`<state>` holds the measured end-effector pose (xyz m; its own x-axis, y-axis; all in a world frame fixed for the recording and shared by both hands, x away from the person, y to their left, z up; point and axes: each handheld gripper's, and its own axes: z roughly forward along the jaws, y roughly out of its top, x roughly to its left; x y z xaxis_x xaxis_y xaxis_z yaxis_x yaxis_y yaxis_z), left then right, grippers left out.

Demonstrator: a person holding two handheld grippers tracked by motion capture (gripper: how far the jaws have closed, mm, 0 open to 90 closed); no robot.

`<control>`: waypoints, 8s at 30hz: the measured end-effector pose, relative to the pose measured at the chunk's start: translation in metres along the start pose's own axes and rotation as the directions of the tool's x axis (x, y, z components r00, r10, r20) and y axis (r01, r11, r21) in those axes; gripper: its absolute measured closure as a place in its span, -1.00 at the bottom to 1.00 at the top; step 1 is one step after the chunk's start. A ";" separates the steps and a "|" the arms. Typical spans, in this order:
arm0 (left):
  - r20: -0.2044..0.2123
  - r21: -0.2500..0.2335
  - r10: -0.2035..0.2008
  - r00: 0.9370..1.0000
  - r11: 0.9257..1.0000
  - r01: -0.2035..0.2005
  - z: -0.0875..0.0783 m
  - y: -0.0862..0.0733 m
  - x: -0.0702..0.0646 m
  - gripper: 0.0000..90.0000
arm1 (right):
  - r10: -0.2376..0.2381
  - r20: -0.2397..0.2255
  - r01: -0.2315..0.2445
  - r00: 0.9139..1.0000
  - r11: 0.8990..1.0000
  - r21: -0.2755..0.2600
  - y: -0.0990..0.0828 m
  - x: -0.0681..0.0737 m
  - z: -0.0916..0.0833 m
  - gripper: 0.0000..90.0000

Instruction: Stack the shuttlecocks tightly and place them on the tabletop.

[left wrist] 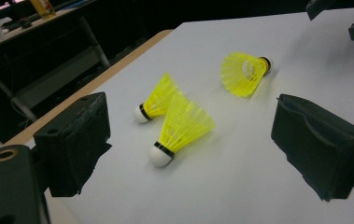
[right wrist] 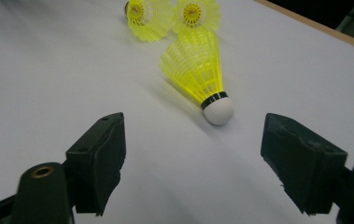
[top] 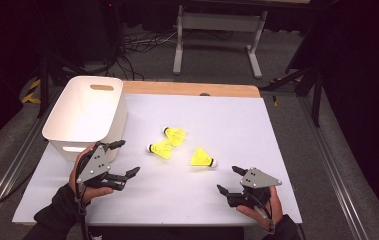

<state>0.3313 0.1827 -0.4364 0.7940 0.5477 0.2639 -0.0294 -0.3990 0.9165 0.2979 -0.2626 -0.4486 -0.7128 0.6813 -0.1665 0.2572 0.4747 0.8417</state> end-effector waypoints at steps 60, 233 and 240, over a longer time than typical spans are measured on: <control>0.013 0.024 -0.107 0.994 0.994 0.107 -0.056 -0.060 -0.015 -0.68 | 0.395 -0.117 -0.313 0.911 0.849 0.426 0.168 -0.043 0.200 0.02; 0.024 0.078 -0.146 0.989 0.986 0.144 -0.044 -0.066 -0.006 -0.64 | -0.017 -0.113 0.029 0.993 0.994 0.106 0.118 0.031 0.118 0.13; 0.018 0.078 -0.146 0.989 0.987 0.144 -0.044 -0.066 -0.005 -0.65 | -0.074 -0.035 0.076 0.997 0.995 0.068 0.114 0.030 0.101 -0.07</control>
<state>0.3020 0.2385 -0.4849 0.8004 0.5869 0.1224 0.1324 -0.3721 0.9187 0.3719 -0.1321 -0.4098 -0.7519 0.6249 -0.2102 0.2462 0.5619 0.7897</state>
